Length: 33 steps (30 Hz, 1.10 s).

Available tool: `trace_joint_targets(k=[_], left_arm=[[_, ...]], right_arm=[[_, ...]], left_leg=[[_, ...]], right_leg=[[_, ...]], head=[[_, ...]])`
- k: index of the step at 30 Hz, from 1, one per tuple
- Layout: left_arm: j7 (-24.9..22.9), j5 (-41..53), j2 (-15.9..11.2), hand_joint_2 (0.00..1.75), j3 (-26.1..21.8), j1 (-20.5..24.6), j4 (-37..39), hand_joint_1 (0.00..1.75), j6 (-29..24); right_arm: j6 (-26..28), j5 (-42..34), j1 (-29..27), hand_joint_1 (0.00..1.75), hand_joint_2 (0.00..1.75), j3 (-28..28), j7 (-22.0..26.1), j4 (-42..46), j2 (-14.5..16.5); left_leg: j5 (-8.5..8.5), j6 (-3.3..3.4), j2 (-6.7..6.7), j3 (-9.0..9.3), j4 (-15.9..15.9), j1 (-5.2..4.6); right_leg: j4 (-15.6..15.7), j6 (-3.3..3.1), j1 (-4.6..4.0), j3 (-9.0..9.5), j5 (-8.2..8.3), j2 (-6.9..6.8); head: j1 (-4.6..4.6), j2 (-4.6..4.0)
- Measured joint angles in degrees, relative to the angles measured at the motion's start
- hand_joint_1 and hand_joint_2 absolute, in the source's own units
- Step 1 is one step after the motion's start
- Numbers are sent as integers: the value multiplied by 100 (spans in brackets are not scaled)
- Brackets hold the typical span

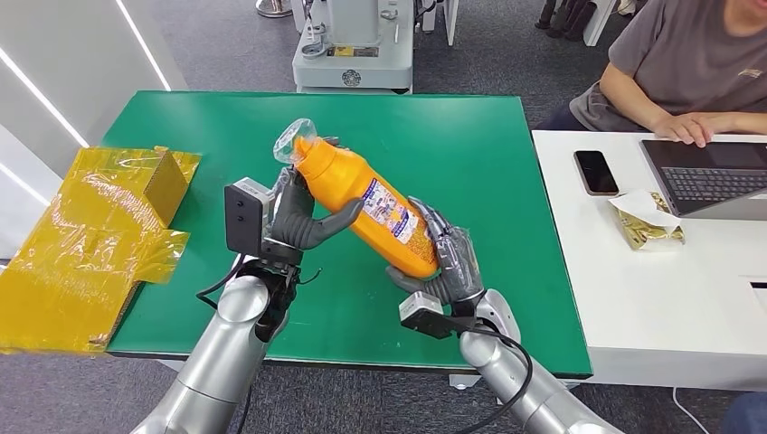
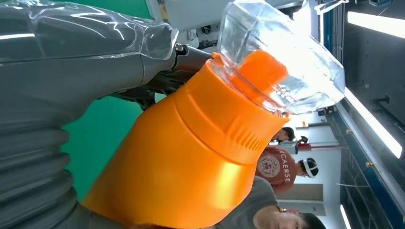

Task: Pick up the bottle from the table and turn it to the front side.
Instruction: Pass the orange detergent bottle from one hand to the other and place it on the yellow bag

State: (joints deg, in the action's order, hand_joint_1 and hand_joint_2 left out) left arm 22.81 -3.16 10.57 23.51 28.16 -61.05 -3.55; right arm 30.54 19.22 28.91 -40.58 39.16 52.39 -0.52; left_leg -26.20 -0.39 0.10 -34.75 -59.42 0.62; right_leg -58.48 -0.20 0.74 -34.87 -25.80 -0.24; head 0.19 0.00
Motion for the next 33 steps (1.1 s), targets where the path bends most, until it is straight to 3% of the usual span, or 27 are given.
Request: trace_joint_targets(k=[18,22,29,33], left_arm=[[6,-21,-5,175,-13,-2,13,175,190],[12,-45,-6,175,-13,-4,26,175,199],[64,-89,-6,175,-17,-2,28,175,195],[89,-110,-8,175,-17,-2,30,175,181]], right_arm=[[410,236,5,175,175,-25,-65,-117,-2],[463,249,2,0,175,-25,-62,-137,-2],[472,198,-58,0,175,-25,-68,-155,-3],[170,-34,-84,0,175,-17,-146,-147,-4]], left_leg=[[0,0,1,0,0,0],[0,0,1,0,0,0],[0,0,1,0,0,0],[0,0,1,0,0,0]], right_leg=[[0,0,0,0,0,0],[0,0,0,-1,0,1],[0,0,0,-1,0,1],[0,0,0,-1,0,1]], head=[[1,0],[1,0],[1,0],[1,0]])
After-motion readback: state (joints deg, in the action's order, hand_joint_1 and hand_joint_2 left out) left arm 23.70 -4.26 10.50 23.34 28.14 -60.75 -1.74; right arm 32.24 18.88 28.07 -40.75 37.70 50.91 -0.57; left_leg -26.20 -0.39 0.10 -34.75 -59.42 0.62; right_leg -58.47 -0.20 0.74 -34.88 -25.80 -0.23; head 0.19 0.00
